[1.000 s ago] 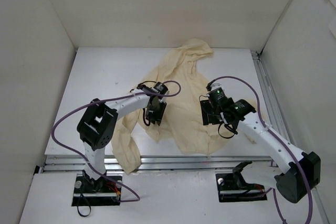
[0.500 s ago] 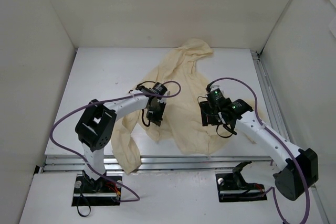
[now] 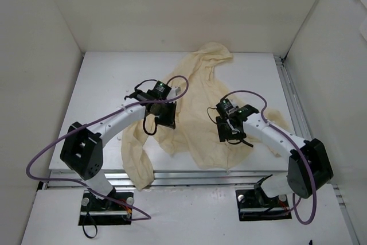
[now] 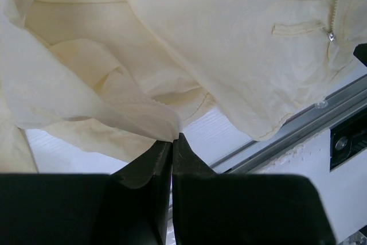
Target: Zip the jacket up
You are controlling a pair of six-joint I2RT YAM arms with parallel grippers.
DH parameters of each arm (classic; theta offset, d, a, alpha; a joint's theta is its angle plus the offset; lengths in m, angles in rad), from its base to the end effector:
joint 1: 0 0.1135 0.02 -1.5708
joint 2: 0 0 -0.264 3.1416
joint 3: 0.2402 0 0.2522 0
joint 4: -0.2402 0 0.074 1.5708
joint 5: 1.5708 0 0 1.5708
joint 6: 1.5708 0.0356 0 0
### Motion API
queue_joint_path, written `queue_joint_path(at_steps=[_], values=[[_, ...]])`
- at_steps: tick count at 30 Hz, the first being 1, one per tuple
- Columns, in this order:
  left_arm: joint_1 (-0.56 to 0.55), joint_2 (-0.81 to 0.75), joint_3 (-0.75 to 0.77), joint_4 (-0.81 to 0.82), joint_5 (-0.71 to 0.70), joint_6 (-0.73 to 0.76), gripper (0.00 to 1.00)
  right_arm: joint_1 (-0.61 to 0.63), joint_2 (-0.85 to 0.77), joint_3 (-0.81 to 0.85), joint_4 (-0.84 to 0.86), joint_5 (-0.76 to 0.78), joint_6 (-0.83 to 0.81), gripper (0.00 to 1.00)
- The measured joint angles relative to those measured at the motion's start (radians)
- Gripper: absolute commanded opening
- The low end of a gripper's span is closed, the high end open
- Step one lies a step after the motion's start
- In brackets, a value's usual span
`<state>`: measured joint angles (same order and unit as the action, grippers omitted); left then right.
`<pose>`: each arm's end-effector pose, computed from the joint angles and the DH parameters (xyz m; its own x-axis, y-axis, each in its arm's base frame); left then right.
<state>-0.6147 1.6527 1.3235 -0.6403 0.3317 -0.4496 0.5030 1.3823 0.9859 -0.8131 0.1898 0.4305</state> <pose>0.2823 -0.2135 0.2654 -0.9091 0.1388 -0.3928 0.3339 0.8066 -0.4877 0.2294 0.1186 0.2317 -0.9180 -0.0373 -0.3949 -0.0351 0.9993 -0.0129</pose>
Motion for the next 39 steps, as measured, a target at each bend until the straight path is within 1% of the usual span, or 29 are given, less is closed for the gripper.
queue_joint_path(at_steps=[8,11,12,18,25,31,34,39], values=[[0.0,-0.008,-0.037,0.016,0.042,-0.001,0.0,-0.001,0.07,-0.018,0.004,0.001,0.022,0.49],[0.0,-0.017,-0.045,0.019,0.053,-0.002,0.0,-0.002,0.095,-0.018,0.005,0.002,0.026,0.46],[0.0,-0.019,-0.047,0.019,0.057,-0.002,0.0,-0.002,0.103,-0.018,0.006,0.004,0.027,0.43],[0.0,-0.039,-0.063,0.026,0.07,-0.004,0.0,-0.007,0.146,-0.019,0.016,0.02,0.037,0.37],[0.001,-0.041,-0.077,0.032,0.076,-0.004,0.0,-0.008,0.181,-0.019,0.023,0.036,0.042,0.35],[0.005,-0.041,-0.079,0.034,0.084,-0.004,0.0,-0.008,0.194,-0.019,0.023,0.039,0.045,0.27],[0.005,-0.048,-0.092,0.04,0.087,-0.004,0.0,-0.008,0.206,-0.019,0.024,0.042,0.045,0.18],[0.007,-0.063,-0.108,0.04,0.089,-0.004,0.0,-0.008,0.226,-0.019,0.027,0.042,0.043,0.1]])
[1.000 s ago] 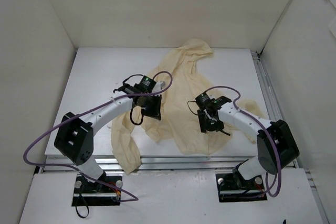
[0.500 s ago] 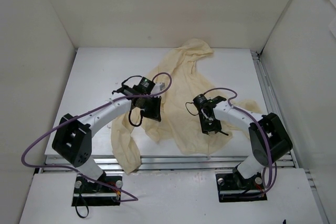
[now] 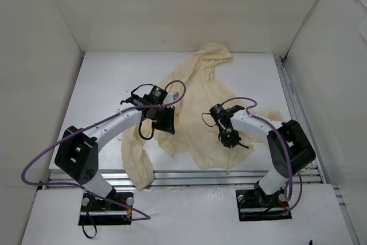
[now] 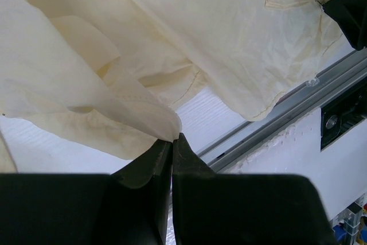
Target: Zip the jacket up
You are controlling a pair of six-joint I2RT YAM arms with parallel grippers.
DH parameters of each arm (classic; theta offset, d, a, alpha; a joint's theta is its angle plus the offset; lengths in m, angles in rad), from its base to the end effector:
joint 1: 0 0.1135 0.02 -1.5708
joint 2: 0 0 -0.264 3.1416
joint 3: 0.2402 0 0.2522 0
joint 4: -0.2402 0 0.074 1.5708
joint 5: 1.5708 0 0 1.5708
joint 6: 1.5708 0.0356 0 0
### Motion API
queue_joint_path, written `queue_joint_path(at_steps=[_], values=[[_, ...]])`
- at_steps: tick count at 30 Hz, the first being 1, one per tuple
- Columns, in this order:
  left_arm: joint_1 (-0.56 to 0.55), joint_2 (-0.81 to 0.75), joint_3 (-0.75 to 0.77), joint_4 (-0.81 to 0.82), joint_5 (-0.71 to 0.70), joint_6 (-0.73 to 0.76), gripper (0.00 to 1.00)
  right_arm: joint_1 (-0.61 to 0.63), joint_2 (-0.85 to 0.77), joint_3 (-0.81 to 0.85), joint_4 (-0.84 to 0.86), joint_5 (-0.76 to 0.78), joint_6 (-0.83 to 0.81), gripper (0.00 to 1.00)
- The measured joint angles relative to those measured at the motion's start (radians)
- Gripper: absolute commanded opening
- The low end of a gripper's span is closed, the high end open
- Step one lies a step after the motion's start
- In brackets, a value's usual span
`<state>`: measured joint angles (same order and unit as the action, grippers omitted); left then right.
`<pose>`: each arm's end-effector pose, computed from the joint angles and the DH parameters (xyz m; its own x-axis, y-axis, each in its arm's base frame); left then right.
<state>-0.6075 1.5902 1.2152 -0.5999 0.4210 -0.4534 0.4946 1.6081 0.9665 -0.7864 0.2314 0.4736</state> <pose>0.2666 -0.2031 0.2554 -0.9216 0.1538 -0.3564 0.3400 0.7629 -0.5499 0.2481 0.1245 0.1712 -0.9729 -0.0203 -0.2302 0.0118 0.9905 -0.1371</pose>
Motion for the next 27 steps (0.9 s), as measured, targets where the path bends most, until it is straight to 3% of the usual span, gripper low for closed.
queue_joint_path(at_steps=[3,13,22,25,27], values=[[0.005,-0.006,-0.002,0.0,0.001,0.0,0.0,0.0,0.01,0.0,0.002,-0.001,-0.002,0.0],[0.022,-0.042,-0.021,0.007,0.002,0.0,0.0,-0.005,-0.03,0.055,-0.011,-0.044,-0.055,0.0],[0.026,-0.043,-0.022,0.008,0.002,0.0,0.0,0.011,-0.233,0.326,0.05,-0.101,-0.22,0.0],[0.026,-0.043,-0.021,0.009,0.005,0.0,0.0,0.037,-0.442,0.193,0.266,-0.119,-0.328,0.0],[0.026,-0.043,-0.021,0.01,0.008,-0.001,0.0,0.041,-0.532,0.14,0.305,-0.092,-0.38,0.0]])
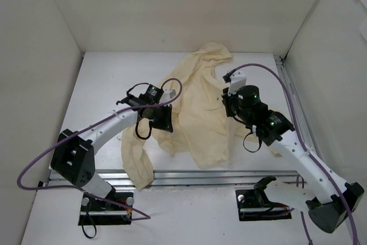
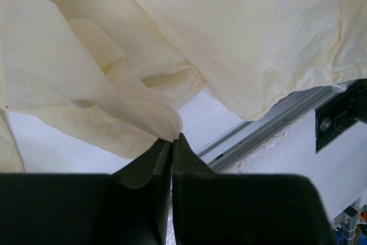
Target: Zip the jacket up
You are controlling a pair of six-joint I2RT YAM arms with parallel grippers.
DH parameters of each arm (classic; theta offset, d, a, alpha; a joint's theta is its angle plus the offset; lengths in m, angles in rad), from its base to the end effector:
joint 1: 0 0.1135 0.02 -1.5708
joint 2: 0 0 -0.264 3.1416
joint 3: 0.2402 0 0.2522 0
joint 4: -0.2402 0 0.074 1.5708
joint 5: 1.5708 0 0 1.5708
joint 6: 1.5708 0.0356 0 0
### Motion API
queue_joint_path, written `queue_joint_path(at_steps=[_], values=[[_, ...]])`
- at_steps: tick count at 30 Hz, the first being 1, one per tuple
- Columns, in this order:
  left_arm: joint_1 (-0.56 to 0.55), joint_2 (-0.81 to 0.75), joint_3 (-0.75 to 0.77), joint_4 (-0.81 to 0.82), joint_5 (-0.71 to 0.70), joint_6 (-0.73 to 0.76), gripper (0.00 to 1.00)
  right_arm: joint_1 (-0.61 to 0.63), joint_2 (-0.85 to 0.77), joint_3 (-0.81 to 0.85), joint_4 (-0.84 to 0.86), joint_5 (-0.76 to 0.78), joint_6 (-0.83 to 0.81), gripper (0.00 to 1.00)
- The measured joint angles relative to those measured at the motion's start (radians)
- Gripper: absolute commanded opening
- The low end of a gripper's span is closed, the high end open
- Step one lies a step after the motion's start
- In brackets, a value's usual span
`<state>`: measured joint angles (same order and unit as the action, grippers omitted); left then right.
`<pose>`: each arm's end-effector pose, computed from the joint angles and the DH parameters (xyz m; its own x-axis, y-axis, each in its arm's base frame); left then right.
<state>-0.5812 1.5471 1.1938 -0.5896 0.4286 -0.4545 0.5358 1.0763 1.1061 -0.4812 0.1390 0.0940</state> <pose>0.2650 -0.1918 0.2629 -0.9165 0.1243 -0.3802 0.3351 0.7576 -0.5601 0.2055 0.1163 0.3655 -0.4108 -0.1358 -0.9015 -0.3614 0.9321 0.0243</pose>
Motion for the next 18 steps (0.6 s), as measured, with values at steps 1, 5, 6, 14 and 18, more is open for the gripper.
queue_joint_path(at_steps=[1,5,6,14,18], values=[[0.0,0.0,0.0,0.001,0.001,0.0,0.0,-0.007,-0.019,0.0,0.018,0.006,-0.025,0.0],[0.0,0.0,0.0,0.003,0.001,0.0,0.0,-0.032,0.001,-0.02,0.161,0.003,-0.103,0.0],[0.0,0.0,0.0,0.004,0.001,0.0,0.0,-0.039,0.017,-0.021,0.174,-0.006,-0.119,0.0],[0.0,0.0,0.0,0.006,0.005,-0.007,0.0,-0.196,0.086,-0.003,0.272,-0.337,-0.146,0.0],[0.0,-0.009,0.0,0.015,0.01,-0.017,0.0,-0.323,0.077,-0.028,0.369,-0.63,-0.077,0.0]])
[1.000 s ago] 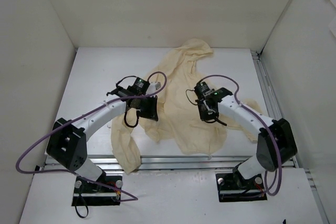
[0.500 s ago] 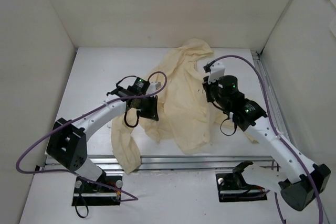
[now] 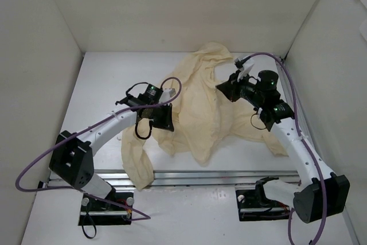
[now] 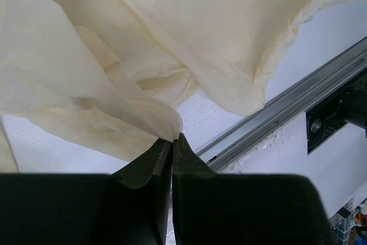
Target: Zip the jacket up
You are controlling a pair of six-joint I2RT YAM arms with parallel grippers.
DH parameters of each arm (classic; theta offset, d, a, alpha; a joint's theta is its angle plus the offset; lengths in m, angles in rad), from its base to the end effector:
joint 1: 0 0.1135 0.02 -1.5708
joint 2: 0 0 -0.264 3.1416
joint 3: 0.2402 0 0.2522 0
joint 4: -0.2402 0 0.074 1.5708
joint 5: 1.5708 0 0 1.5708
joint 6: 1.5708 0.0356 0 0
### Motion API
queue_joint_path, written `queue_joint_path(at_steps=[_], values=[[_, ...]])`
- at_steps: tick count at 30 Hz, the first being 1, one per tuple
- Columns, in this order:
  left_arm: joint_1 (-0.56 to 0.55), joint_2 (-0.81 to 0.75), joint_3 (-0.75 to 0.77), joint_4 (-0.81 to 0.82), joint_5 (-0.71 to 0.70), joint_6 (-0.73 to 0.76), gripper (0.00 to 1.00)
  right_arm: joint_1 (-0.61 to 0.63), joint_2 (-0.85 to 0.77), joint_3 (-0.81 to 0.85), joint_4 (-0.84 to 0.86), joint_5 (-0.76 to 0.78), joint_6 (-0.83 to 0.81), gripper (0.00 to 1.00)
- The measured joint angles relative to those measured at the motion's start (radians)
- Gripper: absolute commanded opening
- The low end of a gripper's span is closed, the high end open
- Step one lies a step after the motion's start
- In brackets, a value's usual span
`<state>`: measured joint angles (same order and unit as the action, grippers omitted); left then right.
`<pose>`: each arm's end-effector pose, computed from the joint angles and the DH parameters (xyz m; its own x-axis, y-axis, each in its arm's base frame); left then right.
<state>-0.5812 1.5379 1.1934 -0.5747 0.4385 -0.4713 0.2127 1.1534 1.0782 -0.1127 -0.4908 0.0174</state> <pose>0.2647 -0.1919 0.2666 -0.9155 0.1096 -0.3871 0.3329 0.7465 -0.5761 0.2558 0.0724 0.3766 -0.1937 -0.0261 -0.9807 -0.6355 0.7649 0.1051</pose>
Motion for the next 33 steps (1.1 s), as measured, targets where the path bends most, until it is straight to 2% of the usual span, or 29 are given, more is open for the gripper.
queue_joint_path(at_steps=[6,11,22,25,28,31,33], values=[[0.0,-0.069,-0.031,0.037,0.01,-0.01,0.0,-0.066,0.003,-0.055,0.186,-0.365,0.145,0.0],[0.001,-0.116,-0.049,0.081,0.011,-0.012,0.0,-0.101,0.023,-0.094,0.345,-0.52,0.29,0.0],[0.024,-0.246,-0.063,0.192,0.01,-0.012,0.0,-0.104,0.045,-0.094,0.491,-0.683,0.454,0.0],[0.036,-0.296,-0.064,0.237,0.01,-0.012,0.0,-0.106,0.061,-0.061,0.456,-0.681,0.446,0.0],[0.049,-0.337,-0.064,0.288,0.011,-0.011,0.0,-0.11,0.085,-0.054,0.525,-0.681,0.501,0.0],[0.068,-0.36,-0.064,0.351,0.028,-0.012,0.0,-0.099,0.103,0.002,0.43,-0.673,0.471,0.0],[0.08,-0.363,-0.064,0.393,0.045,-0.012,0.0,-0.074,0.105,0.003,0.449,-0.672,0.491,0.0]])
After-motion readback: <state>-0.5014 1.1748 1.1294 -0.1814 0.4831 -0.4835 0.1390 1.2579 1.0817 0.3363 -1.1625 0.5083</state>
